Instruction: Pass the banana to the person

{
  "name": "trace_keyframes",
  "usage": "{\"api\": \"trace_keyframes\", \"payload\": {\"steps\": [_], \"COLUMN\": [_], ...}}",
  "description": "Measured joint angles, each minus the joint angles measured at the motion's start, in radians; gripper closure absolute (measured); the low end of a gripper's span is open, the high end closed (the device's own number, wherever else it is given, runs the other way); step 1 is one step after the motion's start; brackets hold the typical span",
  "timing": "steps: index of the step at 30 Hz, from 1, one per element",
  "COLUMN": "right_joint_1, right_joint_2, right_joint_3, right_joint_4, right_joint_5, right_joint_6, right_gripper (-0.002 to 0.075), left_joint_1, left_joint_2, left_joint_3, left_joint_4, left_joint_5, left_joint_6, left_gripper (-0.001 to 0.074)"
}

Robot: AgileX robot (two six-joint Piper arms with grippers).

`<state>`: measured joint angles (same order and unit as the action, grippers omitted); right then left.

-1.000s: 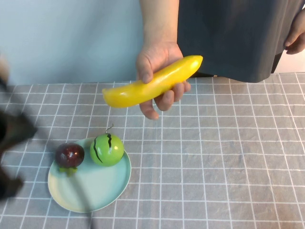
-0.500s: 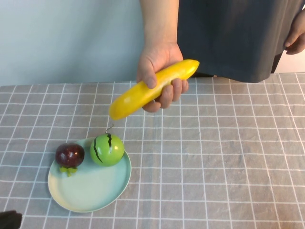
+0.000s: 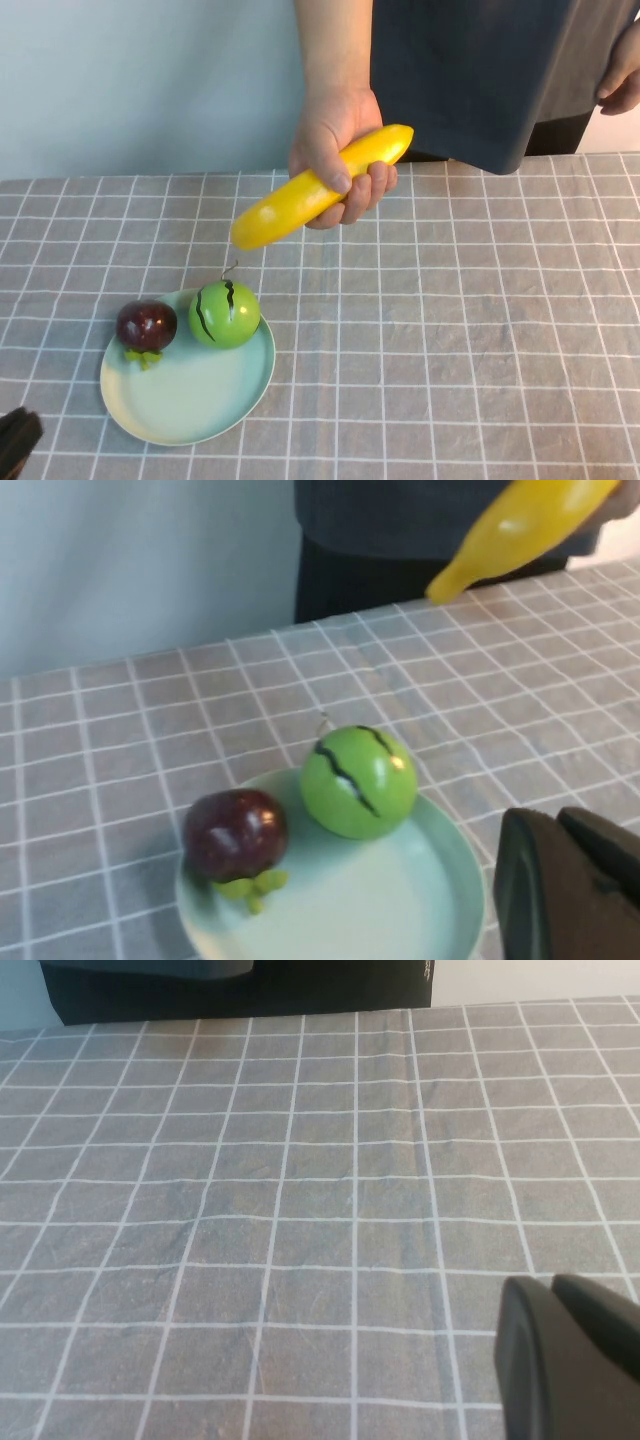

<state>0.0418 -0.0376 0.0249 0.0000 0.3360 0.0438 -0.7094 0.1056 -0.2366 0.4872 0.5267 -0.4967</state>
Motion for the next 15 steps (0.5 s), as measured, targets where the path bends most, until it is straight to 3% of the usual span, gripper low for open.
{"api": "trace_keyframes", "payload": {"steps": [5, 8, 12, 15], "right_joint_1": [0.000, 0.000, 0.000, 0.000], "right_joint_2": [0.000, 0.000, 0.000, 0.000], "right_joint_3": [0.000, 0.000, 0.000, 0.000], "right_joint_4": [0.000, 0.000, 0.000, 0.000], "right_joint_5": [0.000, 0.000, 0.000, 0.000], "right_joint_6": [0.000, 0.000, 0.000, 0.000], "right_gripper": [0.0733, 0.0733, 0.0733, 0.0733], "left_joint_1": [0.202, 0.382, 0.603, 0.716], "left_joint_2": [-0.110, -0.117, -0.118, -0.118], "left_joint_3": [0.075, 0.124, 0.211, 0.254], "left_joint_4": [-0.199, -0.349, -0.452, -0.487], "left_joint_5": [-0.093, -0.243, -0.445, -0.527], "left_joint_6": [0.258, 0.418, 0.464, 0.466], "left_gripper": [0.0738, 0.0738, 0.0738, 0.0738]}}
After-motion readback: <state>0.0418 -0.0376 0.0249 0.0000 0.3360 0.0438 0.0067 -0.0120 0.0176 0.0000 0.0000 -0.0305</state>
